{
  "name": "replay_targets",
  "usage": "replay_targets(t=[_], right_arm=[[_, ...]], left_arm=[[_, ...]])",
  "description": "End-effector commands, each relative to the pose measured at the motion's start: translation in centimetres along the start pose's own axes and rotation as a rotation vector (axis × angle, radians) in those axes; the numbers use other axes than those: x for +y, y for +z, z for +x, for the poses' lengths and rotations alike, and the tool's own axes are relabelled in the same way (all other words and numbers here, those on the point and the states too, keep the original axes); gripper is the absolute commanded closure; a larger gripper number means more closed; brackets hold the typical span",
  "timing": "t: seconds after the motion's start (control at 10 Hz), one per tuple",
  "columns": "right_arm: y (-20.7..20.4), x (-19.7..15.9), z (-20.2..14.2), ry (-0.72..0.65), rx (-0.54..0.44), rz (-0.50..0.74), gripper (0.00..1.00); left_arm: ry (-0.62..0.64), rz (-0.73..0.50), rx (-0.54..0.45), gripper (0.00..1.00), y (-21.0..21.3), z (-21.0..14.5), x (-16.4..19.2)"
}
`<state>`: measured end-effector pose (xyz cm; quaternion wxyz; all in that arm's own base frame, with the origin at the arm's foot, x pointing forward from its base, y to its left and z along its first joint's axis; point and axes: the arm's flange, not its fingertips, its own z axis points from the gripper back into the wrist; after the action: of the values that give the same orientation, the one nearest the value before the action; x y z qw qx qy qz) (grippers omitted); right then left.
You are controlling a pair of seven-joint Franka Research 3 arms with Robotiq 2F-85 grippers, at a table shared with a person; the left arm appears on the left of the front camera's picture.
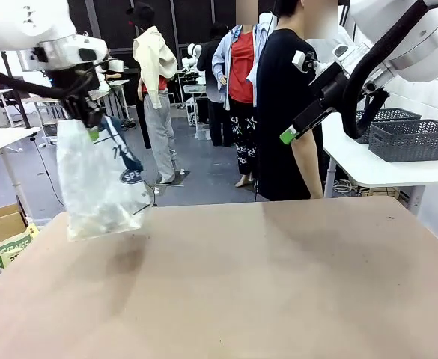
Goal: Transfer purchased items from the store into the shopping bag.
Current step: Move the Reusable shopping bag to the right side of the table.
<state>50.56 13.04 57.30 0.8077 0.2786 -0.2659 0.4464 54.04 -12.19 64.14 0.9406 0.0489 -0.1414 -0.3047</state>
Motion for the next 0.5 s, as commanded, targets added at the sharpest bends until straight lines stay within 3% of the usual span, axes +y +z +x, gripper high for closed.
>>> replay_targets(t=[0.0, 0.1, 0.4], right_arm=[[0.0, 0.1, 0.2, 0.002, 0.006, 0.008, 0.0], [0.0, 0.1, 0.2, 0.002, 0.006, 0.008, 0.0], [0.0, 0.1, 0.2, 0.002, 0.006, 0.008, 0.0]], left_arm=[[-0.017, 0.004, 0.003, 1.0, -0.1, -2.8, 0.5], [0.0, 0.0, 0.0, 1.0, 0.0, 0.0, 0.0], [0.0, 0.0, 0.0, 1.0, 0.0, 0.0, 0.0]])
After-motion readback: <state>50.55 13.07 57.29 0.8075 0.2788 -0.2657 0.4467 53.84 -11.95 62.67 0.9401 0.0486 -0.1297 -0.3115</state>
